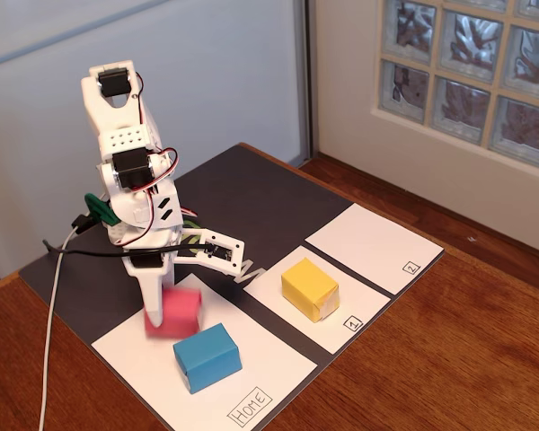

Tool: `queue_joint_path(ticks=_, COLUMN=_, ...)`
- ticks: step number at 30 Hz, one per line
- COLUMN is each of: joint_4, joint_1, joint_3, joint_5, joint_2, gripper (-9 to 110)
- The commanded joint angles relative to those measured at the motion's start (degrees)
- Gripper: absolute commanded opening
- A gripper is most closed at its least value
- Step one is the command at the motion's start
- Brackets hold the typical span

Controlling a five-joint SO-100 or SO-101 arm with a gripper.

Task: Move box red to home

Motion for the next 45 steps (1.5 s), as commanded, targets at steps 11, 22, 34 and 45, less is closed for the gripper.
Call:
queue_joint_path(ticks=11, joint_4=8.35, joint_1=-4.57, joint_3=-4.66, joint_5=4.39, joint_2=13.97, gripper=34)
queue_joint_path(ticks=22, joint_4=25.14, joint_1=-16.00, joint_3=-7.91, joint_5=21.97, joint_2=31.20, gripper=0)
queue_joint_path(ticks=34, joint_4=32.87, joint_1=-14.59, joint_3=10.28, joint_5=37.88, joint_2=56.60, gripper=0)
queue_joint_path(ticks=45, joint_4=30.85, joint_1=-14.68, joint_3=28.39, joint_5=54.93, joint_2=75.15, gripper=0)
